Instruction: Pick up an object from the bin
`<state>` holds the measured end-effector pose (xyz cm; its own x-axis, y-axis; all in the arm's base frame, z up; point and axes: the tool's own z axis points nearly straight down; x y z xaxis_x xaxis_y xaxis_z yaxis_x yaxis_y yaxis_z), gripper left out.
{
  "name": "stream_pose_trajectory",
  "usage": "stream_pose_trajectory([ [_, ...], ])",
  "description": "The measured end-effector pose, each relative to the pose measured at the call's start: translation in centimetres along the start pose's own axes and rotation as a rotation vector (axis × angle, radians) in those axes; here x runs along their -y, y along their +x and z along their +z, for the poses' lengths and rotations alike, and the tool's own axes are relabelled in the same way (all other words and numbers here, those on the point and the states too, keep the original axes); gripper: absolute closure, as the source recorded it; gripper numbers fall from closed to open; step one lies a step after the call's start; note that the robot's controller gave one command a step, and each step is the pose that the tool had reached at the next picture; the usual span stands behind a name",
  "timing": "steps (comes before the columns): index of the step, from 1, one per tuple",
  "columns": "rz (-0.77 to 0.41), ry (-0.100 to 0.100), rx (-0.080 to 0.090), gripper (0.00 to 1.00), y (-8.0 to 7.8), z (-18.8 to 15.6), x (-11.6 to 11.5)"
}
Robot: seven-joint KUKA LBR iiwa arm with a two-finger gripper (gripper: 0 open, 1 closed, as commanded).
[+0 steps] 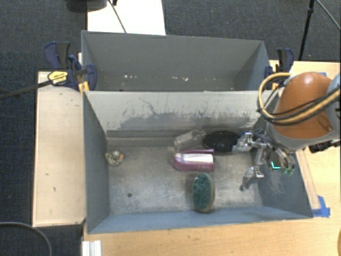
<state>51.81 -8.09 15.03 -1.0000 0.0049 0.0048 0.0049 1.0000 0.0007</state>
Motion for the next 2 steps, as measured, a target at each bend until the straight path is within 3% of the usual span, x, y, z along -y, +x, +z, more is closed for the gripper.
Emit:
stream_pose_trajectory([
  [1,-0.035,-0.001,-0.012,0.0,-5.3,7.2,-2.3],
  [2,-0.157,-0.001,0.006,0.0,-3.6,6.2,-9.4],
])
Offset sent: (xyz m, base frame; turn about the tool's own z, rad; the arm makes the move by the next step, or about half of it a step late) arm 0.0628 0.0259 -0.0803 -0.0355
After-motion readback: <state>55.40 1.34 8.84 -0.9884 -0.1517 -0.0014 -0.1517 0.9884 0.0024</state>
